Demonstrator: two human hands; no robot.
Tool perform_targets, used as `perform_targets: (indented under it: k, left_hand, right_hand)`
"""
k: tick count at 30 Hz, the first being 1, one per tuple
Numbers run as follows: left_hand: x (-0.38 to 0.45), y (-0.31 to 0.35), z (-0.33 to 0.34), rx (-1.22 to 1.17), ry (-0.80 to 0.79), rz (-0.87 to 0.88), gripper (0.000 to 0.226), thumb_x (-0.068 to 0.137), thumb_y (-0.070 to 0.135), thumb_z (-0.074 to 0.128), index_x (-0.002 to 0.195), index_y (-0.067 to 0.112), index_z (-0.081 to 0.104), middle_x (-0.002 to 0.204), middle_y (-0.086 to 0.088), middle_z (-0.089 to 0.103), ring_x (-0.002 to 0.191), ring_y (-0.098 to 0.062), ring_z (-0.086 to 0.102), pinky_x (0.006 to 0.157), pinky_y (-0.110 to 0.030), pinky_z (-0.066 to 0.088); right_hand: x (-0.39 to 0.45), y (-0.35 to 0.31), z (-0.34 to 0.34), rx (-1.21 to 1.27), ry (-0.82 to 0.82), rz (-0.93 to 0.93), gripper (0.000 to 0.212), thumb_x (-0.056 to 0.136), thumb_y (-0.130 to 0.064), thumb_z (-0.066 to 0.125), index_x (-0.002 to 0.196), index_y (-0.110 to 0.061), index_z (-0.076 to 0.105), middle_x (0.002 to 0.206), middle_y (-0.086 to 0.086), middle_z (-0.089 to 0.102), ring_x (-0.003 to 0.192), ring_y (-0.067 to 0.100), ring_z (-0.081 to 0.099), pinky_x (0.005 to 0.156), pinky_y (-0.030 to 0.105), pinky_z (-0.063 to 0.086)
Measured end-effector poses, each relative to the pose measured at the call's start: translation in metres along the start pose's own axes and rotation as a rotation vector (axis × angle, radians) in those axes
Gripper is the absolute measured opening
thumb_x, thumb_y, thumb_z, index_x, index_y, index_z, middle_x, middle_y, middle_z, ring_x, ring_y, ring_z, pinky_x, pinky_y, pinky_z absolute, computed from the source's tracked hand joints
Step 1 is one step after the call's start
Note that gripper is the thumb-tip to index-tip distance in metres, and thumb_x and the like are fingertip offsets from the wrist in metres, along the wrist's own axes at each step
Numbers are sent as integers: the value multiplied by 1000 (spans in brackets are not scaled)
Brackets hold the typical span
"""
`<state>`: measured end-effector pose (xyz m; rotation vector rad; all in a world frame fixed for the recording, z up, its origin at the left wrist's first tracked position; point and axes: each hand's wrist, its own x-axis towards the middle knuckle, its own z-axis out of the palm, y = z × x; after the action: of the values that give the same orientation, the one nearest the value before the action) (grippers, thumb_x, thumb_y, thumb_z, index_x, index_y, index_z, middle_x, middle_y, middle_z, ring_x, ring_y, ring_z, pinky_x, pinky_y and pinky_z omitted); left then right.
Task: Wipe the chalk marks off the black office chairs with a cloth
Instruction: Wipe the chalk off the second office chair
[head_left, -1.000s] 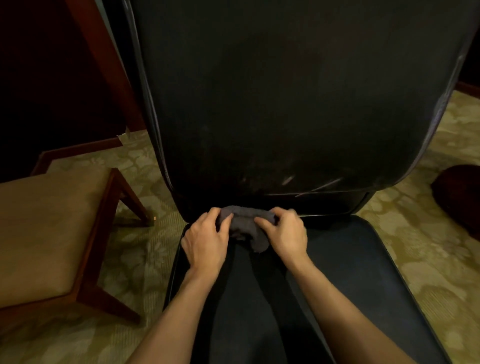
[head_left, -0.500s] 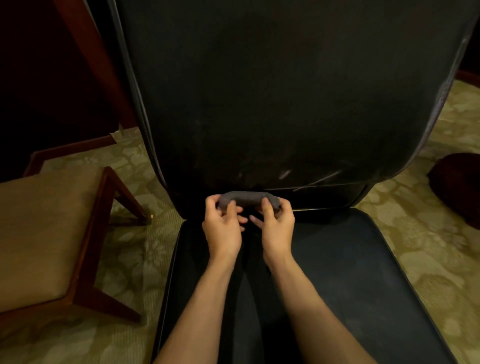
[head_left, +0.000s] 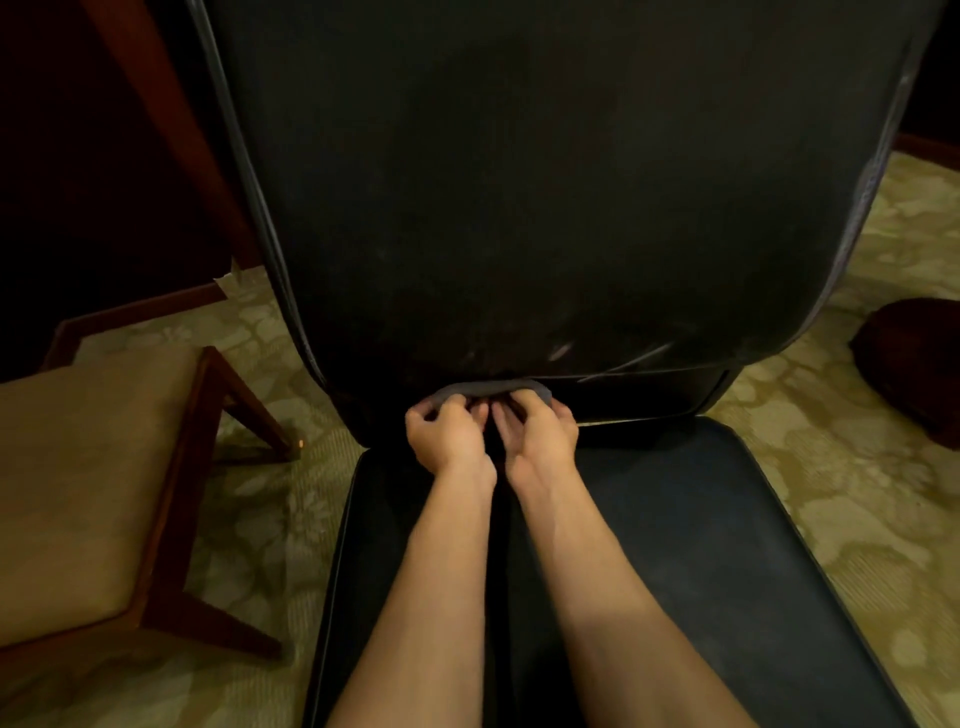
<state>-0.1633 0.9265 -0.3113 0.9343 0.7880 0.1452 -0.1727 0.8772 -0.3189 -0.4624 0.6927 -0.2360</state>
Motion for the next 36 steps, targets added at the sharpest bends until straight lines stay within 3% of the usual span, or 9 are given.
perform_targets:
  k: [3,11,16,18,21,24,28,32,36]
  left_hand:
    - [-9,13,2,-191,-42,-212,32,94,-5,56,125,1,57,118,-23,62,91,-28,67,63,-25,59]
    - [-42,30,17,-233,-121,16,27,88,-4,66,114,4,63,104,-14,70,88,-20,74,72,-24,60]
    - [-26,20,-1,-207,-61,-168,26,88,-7,65,114,-4,63,110,-22,68,89,-24,70,73,-26,60]
    - [-28,20,-2,-185,-77,-150,27,88,-8,65,114,-2,63,109,-21,68,87,-23,70,73,-26,60]
    - [-45,25,11,-186,-149,19,25,90,-8,63,112,4,61,104,-17,68,80,-18,72,68,-23,58]
    - [-62,27,25,-99,-253,283,20,95,1,61,110,14,58,93,-10,71,68,-11,70,63,-21,55]
    - [-45,14,15,381,-266,738,17,98,10,59,104,22,50,85,-6,71,66,-11,69,55,-25,56]
    - [-13,6,-10,832,-325,1113,21,95,14,62,99,26,46,80,1,65,67,-13,69,55,-42,59]
    - [-25,19,0,855,-365,1288,18,91,8,68,99,15,53,78,-3,67,67,-18,69,56,-39,59]
  right_hand:
    - [-5,-5,3,44,-10,9,29,90,8,60,118,2,58,98,17,67,91,26,69,79,31,59]
    - [-25,-26,27,9,-103,-194,26,89,2,65,115,1,59,104,17,69,96,25,72,84,33,60]
    - [-8,-13,10,-79,36,-106,22,89,6,62,111,5,60,92,17,65,80,22,68,71,26,60]
    - [-6,-18,5,-143,39,-118,18,89,5,64,106,4,60,94,19,67,80,23,69,71,26,60]
    - [-16,-37,14,-182,-34,-282,13,88,4,66,97,-3,59,96,18,68,76,19,70,69,25,58]
    - [-28,-55,16,-330,-160,-634,13,92,-5,67,98,-12,58,94,7,69,82,15,73,73,27,59]
    - [-13,-57,-3,-842,-169,-1105,16,95,-13,64,98,-19,50,92,-3,65,83,6,67,70,25,57]
    - [8,-53,-20,-1116,-200,-1309,14,88,0,67,96,-5,57,92,8,62,78,17,62,67,30,52]
    - [-3,-64,-18,-1122,-153,-1396,10,88,-2,67,93,-4,58,89,9,59,73,19,61,62,33,53]
